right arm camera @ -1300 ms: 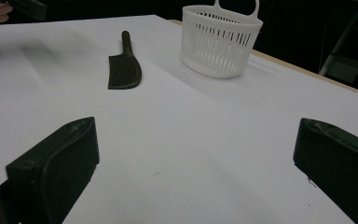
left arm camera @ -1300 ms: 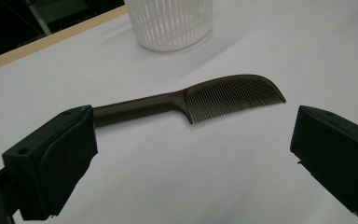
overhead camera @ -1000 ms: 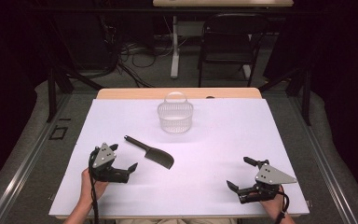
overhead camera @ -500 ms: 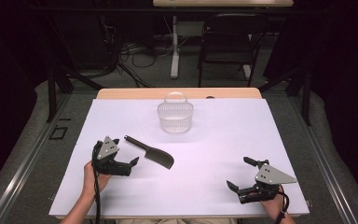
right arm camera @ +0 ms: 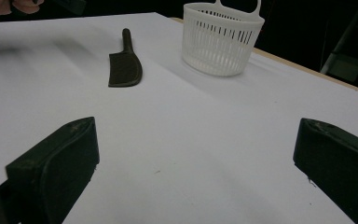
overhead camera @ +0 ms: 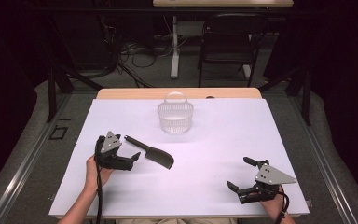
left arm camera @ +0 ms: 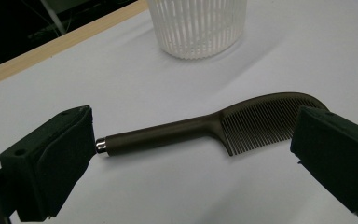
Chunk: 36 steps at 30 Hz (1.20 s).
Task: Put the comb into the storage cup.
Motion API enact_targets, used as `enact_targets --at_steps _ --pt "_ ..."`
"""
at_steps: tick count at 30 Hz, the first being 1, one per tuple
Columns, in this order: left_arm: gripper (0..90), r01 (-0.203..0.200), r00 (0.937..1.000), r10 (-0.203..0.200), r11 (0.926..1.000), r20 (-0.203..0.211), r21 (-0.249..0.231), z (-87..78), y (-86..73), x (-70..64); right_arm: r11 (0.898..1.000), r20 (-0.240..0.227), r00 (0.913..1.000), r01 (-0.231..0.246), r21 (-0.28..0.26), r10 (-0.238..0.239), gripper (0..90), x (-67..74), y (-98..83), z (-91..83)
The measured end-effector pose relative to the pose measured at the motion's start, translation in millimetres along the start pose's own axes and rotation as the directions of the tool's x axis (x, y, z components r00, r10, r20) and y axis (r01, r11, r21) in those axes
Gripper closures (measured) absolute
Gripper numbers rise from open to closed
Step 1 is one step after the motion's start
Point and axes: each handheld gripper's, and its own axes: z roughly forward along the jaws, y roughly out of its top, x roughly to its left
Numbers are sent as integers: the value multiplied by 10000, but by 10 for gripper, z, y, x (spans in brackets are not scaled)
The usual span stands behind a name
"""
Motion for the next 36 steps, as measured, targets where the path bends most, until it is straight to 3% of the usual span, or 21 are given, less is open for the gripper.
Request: enact_targets --at_steps 36 --pt "1 84 9996 -76 9996 -282 274 268 156 116 10000 -36 10000 9 94 -9 0 -3 -1 5"
